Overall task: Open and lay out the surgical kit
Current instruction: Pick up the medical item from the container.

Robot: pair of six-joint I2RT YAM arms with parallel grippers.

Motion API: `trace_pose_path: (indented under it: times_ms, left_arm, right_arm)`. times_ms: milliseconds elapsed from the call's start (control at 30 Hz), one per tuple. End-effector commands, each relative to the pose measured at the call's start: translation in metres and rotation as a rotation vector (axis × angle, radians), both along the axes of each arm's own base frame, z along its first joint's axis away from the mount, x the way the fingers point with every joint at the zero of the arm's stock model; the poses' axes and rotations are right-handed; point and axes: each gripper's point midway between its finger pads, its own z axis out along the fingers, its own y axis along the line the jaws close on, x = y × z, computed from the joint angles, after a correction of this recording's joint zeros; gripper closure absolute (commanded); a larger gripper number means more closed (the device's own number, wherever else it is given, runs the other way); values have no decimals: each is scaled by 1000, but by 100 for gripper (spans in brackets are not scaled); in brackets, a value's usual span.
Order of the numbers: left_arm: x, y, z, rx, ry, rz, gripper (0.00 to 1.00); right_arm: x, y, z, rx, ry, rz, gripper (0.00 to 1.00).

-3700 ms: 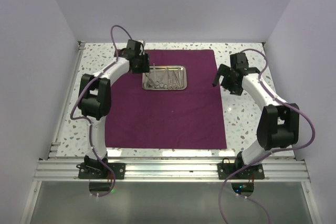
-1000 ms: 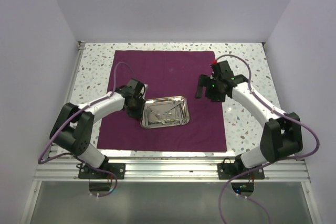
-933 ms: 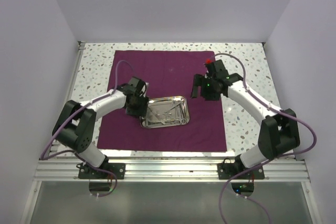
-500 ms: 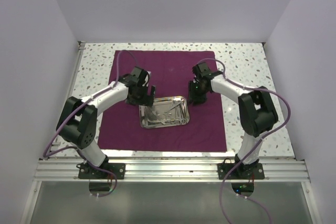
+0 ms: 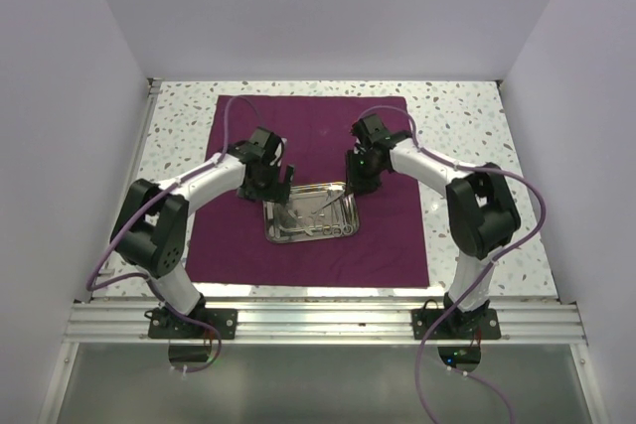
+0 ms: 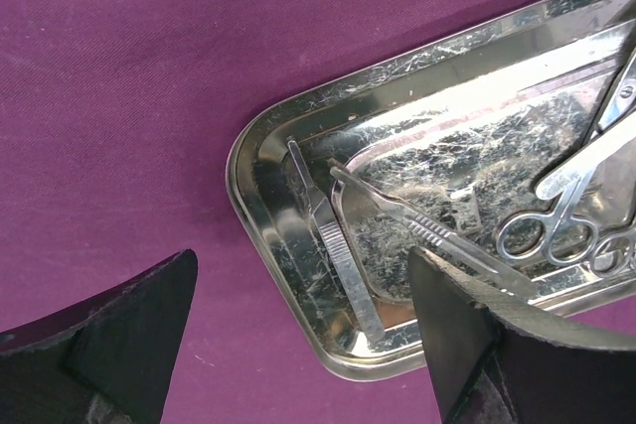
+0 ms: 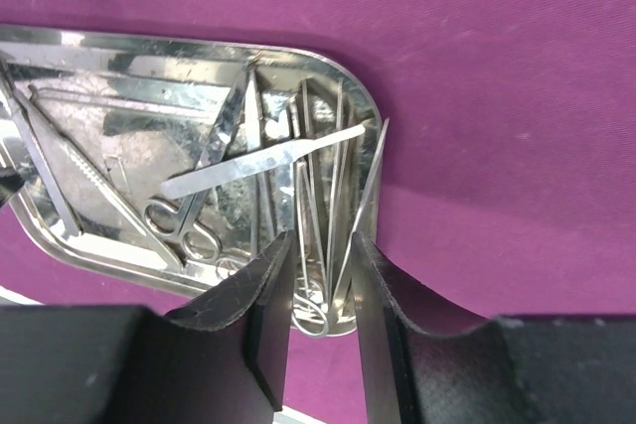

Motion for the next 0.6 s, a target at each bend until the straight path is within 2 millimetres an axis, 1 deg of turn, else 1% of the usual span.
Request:
trace_pose_path:
  times_ms: [0, 167, 367, 567]
  left_arm:
    - [10, -5, 6, -2, -26, -29, 10]
    - [10, -3, 6, 7, -30, -38, 11]
    - [8, 1, 3, 21, -28, -47, 11]
    - [6, 4, -1, 24, -24, -44, 11]
  right_arm:
    - [-3, 6, 4, 7, 8, 22, 67]
    - [-5, 6, -7, -15, 25, 20, 70]
    - [-9, -3, -19, -67, 45, 4, 72]
    - [-10, -6, -28, -93, 61, 2, 73]
